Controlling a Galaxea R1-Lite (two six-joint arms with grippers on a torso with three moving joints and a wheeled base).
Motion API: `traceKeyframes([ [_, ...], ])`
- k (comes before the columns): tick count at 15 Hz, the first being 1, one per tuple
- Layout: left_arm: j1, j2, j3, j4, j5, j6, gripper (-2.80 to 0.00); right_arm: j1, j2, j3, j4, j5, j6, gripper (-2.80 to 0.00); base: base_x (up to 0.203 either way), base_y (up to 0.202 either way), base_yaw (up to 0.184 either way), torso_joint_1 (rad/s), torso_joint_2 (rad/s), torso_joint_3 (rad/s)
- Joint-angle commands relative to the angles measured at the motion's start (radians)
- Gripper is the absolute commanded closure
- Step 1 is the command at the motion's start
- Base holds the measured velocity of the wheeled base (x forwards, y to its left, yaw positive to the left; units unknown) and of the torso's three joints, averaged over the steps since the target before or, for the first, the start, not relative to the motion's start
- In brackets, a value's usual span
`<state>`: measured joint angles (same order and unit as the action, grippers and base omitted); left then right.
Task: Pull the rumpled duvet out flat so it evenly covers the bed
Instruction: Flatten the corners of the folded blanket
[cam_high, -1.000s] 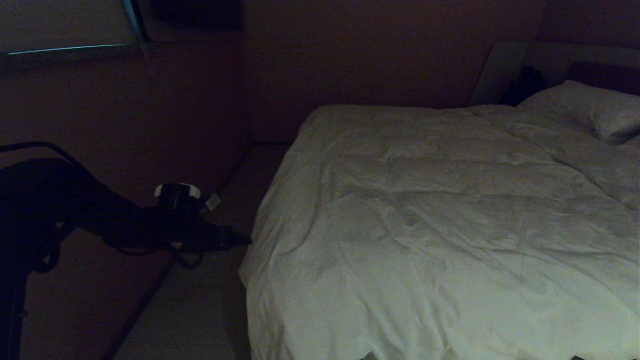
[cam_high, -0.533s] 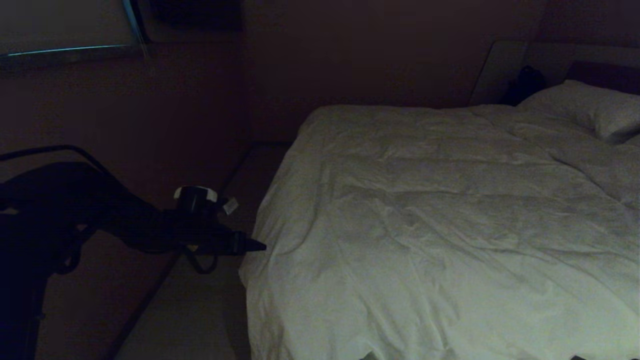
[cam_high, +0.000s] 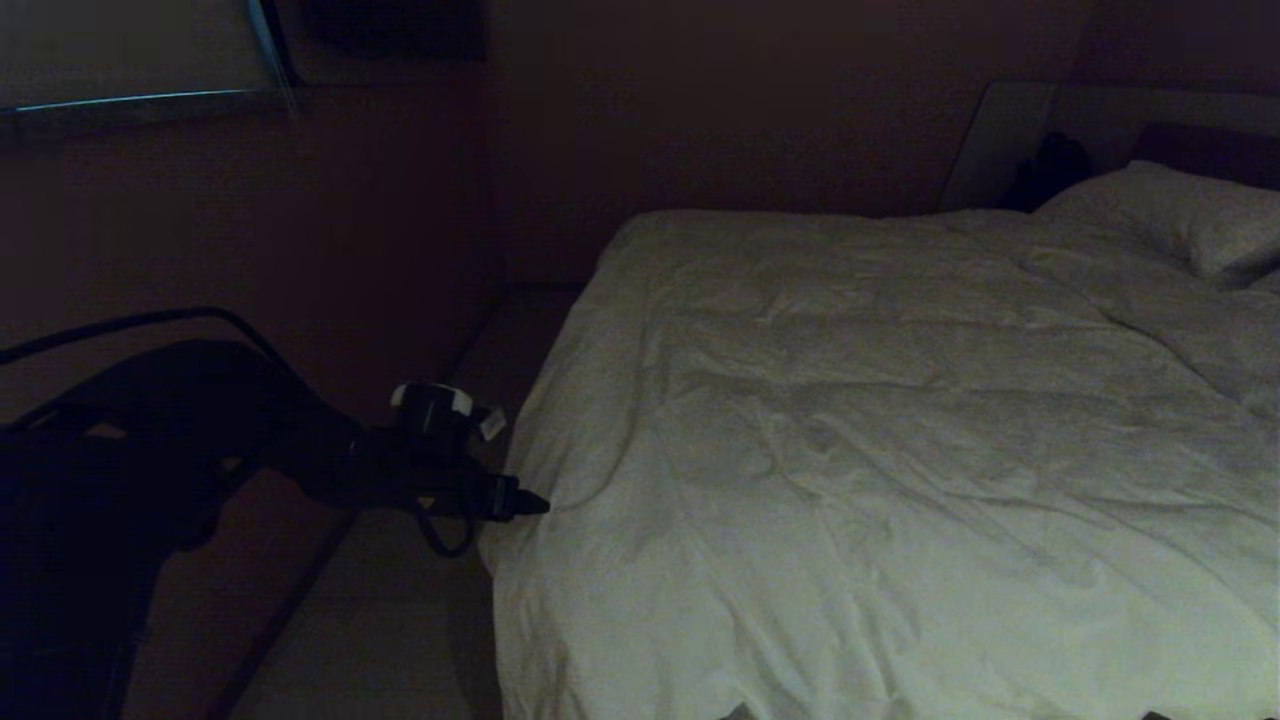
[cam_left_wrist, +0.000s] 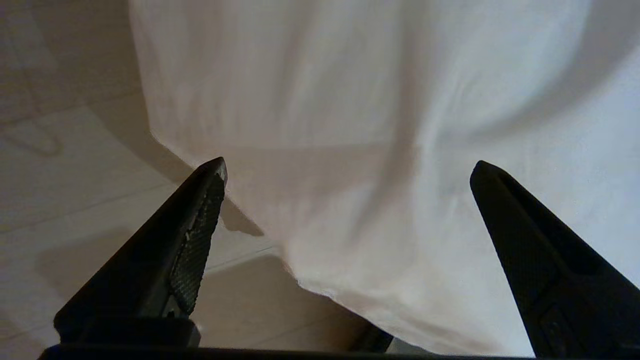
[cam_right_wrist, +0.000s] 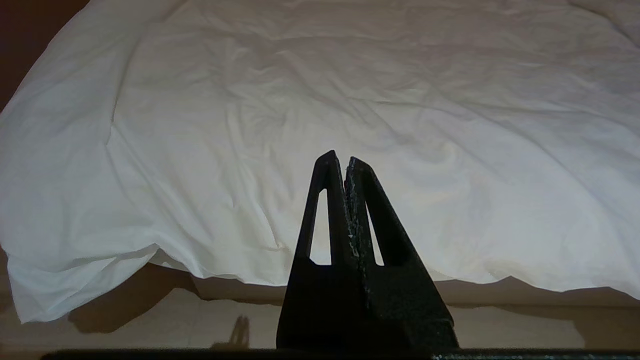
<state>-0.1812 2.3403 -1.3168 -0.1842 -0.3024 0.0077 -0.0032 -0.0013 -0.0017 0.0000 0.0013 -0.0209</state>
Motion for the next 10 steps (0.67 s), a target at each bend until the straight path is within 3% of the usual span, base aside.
traceKeyframes([
  [1, -0.014, 0.034, -0.015, 0.004, 0.001, 0.000, -2.80, 0.001, 0.001, 0.000, 0.000, 0.000, -0.001, 0.00, 0.000, 0.000, 0.000, 0.000, 0.00, 0.000],
  [6, -0.031, 0.060, -0.013, 0.002, -0.001, 0.043, -2.80, 0.000, 0.001, 0.000, 0.000, 0.000, -0.001, 0.00, 0.000, 0.000, 0.000, 0.000, 0.00, 0.000],
  [10, -0.031, 0.060, -0.013, 0.002, -0.001, 0.043, -2.80, 0.000, 0.001, 0.000, 0.000, 0.000, -0.001, 0.00, 0.000, 0.000, 0.000, 0.000, 0.00, 0.000],
])
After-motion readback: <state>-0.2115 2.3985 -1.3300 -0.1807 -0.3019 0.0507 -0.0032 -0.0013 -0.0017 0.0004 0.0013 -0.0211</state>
